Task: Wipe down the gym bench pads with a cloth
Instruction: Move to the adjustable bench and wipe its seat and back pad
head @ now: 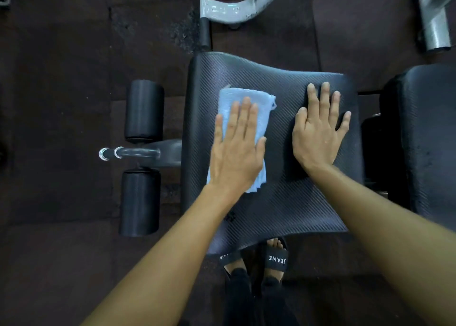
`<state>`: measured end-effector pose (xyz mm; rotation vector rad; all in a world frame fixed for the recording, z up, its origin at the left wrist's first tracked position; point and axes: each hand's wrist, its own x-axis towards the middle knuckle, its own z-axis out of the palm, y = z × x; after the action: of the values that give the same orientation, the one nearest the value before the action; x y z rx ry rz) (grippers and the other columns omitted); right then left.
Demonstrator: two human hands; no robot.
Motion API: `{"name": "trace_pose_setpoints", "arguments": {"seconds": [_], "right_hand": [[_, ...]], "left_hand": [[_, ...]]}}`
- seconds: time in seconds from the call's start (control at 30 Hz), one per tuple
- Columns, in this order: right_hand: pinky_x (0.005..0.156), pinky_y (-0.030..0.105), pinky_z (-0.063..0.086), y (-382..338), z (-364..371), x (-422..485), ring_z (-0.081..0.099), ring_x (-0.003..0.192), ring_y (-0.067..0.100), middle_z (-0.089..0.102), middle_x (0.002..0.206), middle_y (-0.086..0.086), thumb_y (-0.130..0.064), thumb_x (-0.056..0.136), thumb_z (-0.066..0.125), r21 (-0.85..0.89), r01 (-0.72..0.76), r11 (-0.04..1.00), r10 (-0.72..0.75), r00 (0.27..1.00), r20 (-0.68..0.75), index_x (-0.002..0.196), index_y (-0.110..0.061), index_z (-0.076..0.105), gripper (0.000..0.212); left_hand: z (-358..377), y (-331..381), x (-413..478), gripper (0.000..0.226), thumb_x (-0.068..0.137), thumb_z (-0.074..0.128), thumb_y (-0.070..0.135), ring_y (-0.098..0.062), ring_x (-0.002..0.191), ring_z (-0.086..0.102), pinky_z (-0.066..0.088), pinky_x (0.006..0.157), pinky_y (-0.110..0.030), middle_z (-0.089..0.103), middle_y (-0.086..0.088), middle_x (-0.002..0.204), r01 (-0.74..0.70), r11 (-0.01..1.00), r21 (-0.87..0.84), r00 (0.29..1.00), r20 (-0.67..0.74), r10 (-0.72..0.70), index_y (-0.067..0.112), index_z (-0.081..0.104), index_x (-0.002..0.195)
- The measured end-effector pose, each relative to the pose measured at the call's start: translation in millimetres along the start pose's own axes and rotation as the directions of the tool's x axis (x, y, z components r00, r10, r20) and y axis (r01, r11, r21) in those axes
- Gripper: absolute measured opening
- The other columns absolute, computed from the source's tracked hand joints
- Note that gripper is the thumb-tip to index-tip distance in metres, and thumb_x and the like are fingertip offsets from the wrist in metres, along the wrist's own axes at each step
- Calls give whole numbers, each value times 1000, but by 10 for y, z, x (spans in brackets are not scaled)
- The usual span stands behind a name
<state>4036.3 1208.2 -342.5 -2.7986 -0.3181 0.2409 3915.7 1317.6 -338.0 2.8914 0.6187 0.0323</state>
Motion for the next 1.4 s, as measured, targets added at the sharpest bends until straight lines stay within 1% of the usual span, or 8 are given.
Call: {"name": "trace_pose_setpoints", "arguments": {"seconds": [0.17,0.33,0.5,0.77,0.93,1.13,1.27,1.4], "right_hand": [[120,49,-7,4,-6,-5,-5,151,13,1,165,-9,-34,101,22,10,10,1000,-10,1000,10,155,-35,13,55],[119,49,-9,16,-8,12,-6,151,14,-1,165,-9,-35,101,21,10,13,1000,-13,999,33,155,-35,11,55],[119,48,-9,15,-11,15,-6,151,14,-1,165,-9,-34,101,21,14,14,1000,-14,999,40,155,-35,10,55],[119,49,-9,28,-49,35,-7,151,14,-1,165,-8,-33,102,23,40,26,999,-29,997,71,155,-34,10,55],[118,49,-11,50,-79,47,-9,151,14,-4,165,-9,-34,103,22,52,36,998,-41,993,106,155,-34,8,55],[118,49,-11,37,-155,48,-8,151,13,-2,165,-9,-35,101,26,111,45,993,-60,988,140,155,-34,12,56],[119,42,-8,134,-328,45,0,151,11,11,164,-6,-30,101,37,334,33,942,-84,986,141,152,-28,29,52],[123,41,9,374,-430,-102,16,150,15,31,158,1,-20,100,44,490,82,868,-136,988,76,142,-19,48,42]], "left_hand": [[-94,-220,-331,66,99,24,41,-20,151,5,3,122,-46,8,-7,164,312,946,-89,950,27,-311,9,11,156],[-83,-4,-1120,66,102,23,42,-23,151,8,14,121,-51,10,-11,163,584,803,-121,811,46,-583,5,9,155],[-13,480,-1408,64,104,23,42,-31,150,12,19,119,-55,12,-14,162,462,885,61,884,50,-465,3,14,154],[84,510,-442,63,102,26,40,-24,151,6,7,122,-51,10,-8,163,152,988,11,988,13,-152,6,14,155],[59,409,-366,63,101,29,37,-22,151,5,4,122,-48,10,-7,164,127,991,-34,992,17,-126,9,15,155],[-12,445,-1062,61,104,26,38,-24,151,4,8,122,-50,8,-8,164,121,992,30,991,47,-123,9,12,155],[20,584,-1232,62,103,28,39,-26,151,9,9,120,-52,12,-7,163,133,989,65,990,47,-137,7,17,155],[71,696,-926,63,102,29,40,-25,151,9,10,120,-52,13,-7,163,108,993,48,992,53,-111,7,18,154]]}}
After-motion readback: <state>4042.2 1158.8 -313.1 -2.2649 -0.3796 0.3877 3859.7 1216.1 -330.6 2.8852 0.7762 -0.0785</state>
